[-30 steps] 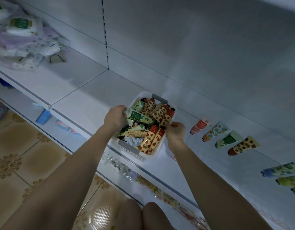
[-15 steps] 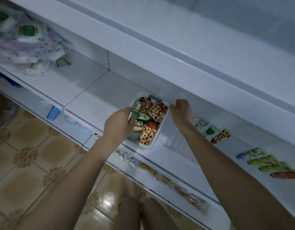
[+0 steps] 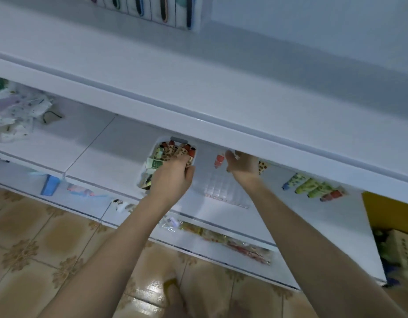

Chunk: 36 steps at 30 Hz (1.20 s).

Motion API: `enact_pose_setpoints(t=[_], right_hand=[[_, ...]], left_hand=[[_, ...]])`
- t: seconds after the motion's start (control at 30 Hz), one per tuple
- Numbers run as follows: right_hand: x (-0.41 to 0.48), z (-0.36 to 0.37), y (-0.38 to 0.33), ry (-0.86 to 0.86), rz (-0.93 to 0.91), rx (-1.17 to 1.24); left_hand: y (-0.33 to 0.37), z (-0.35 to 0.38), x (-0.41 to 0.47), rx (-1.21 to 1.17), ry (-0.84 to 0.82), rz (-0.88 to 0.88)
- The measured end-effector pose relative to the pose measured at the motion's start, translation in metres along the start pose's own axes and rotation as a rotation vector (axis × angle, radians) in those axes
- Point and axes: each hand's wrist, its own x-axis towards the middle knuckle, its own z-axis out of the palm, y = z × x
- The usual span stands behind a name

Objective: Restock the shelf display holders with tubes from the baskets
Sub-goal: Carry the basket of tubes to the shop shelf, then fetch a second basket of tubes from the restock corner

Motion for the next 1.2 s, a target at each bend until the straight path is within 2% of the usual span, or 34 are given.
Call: enact_pose_setpoints(t=[0.07, 0.27, 0.5, 0.8, 1.03, 1.2], right_hand=[[-0.008, -0.017, 0.020, 0.099, -0.025, 0.104], [-0.041, -0.085, 0.096, 0.126, -0.039, 0.035], [-0.094, -0.180, 0.211, 0.169, -0.033, 0.049], [-0.138, -0.269, 0.292, 0.325, 0.040, 0.116], [-0.161, -0.323, 0.335, 0.565, 0.252, 0.225], [-0.201, -0.339, 0.364, 0.862, 0.452, 0.289]], left_hand=[[0.019, 0.009, -0.006, 0.009, -0.021, 0.030], [0.100, 0.050, -0.034, -0.033, -0.068, 0.097], [0.223, 0.121, -0.108, -0.076, -0.065, 0.100], [0.336, 0.163, -0.139, -0.106, -0.144, 0.216], [0.409, 0.202, -0.114, -0.149, -0.374, 0.457], [0.456, 0.231, -0.117, -0.167, -0.611, 0.712]])
